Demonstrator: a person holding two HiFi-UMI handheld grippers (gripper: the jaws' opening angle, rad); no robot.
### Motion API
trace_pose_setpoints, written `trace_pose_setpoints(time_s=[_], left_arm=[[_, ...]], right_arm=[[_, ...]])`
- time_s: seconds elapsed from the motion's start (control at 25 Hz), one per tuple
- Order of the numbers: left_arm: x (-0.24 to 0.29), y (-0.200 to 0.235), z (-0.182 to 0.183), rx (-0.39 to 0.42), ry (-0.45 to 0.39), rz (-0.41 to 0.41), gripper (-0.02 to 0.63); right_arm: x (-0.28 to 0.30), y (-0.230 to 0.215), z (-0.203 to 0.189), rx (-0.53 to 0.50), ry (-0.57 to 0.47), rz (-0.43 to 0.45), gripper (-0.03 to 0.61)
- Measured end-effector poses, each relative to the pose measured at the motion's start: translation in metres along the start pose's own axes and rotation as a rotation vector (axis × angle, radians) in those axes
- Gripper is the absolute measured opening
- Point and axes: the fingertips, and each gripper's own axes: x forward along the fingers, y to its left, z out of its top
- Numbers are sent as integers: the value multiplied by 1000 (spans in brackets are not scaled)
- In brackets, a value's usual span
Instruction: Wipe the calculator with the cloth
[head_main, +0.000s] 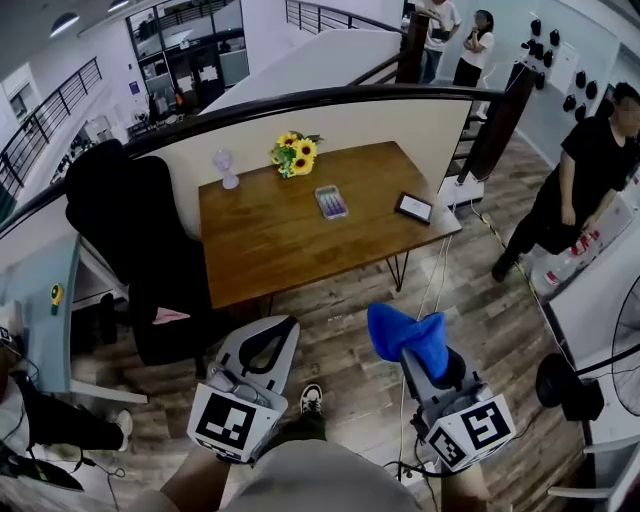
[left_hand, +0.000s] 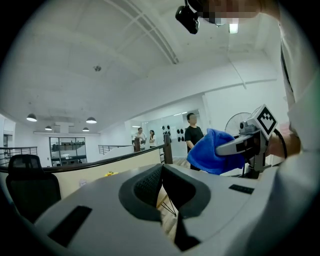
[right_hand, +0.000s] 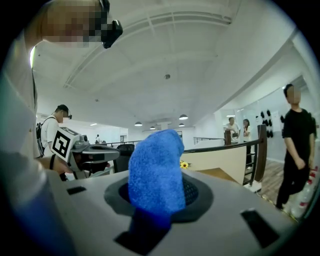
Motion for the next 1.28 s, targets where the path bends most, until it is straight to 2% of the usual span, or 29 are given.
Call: trace_pose_setpoints(time_s=[0.48,0.84,1.28], left_arm=[[87,112,-4,11,-3,-48,6],[125,149,-9,-9,-9,-45,6],[217,186,-18,-13,5,18,6]], right_arm=[[143,-31,37,-16,-19,-23,129],[195,-50,36,-19,11,-14,129],[275,-129,35,-16,19,48,129]])
